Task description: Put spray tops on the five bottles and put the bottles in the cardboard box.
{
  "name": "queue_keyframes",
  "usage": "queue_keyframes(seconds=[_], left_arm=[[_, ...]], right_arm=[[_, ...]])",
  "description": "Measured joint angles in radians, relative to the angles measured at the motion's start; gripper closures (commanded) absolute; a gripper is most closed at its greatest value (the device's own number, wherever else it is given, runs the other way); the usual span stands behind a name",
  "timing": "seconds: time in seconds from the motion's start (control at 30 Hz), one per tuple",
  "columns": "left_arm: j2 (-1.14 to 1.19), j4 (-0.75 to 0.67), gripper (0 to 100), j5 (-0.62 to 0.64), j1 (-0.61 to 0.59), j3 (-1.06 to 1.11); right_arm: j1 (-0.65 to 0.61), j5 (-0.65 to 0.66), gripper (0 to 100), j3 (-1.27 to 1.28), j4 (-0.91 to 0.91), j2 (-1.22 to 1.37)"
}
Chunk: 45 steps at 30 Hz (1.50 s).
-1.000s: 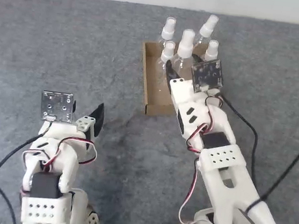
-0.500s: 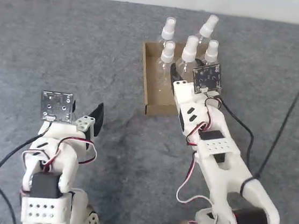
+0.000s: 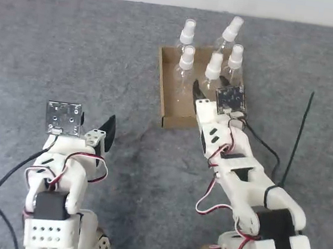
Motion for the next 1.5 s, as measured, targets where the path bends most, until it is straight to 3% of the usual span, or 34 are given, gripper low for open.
queue_keyframes(seconds=[0.57,1.1,1.33,1.5], left_arm=[[0.000,0.000,77,0.000,0.002,0.000],[0.000,0.000,77,0.000,0.002,0.000],[0.000,0.000,77,0.000,0.002,0.000],[0.000,0.000,77,0.000,0.002,0.000]], right_arm=[[0.014,-0.066,99.2,0.028,-0.040,0.017],[0.014,-0.041,98.3,0.026,-0.137,0.103],[0.012,-0.038,76.7,0.052,-0.138,0.101],[0.018,-0.037,76.5,0.064,-0.137,0.104]])
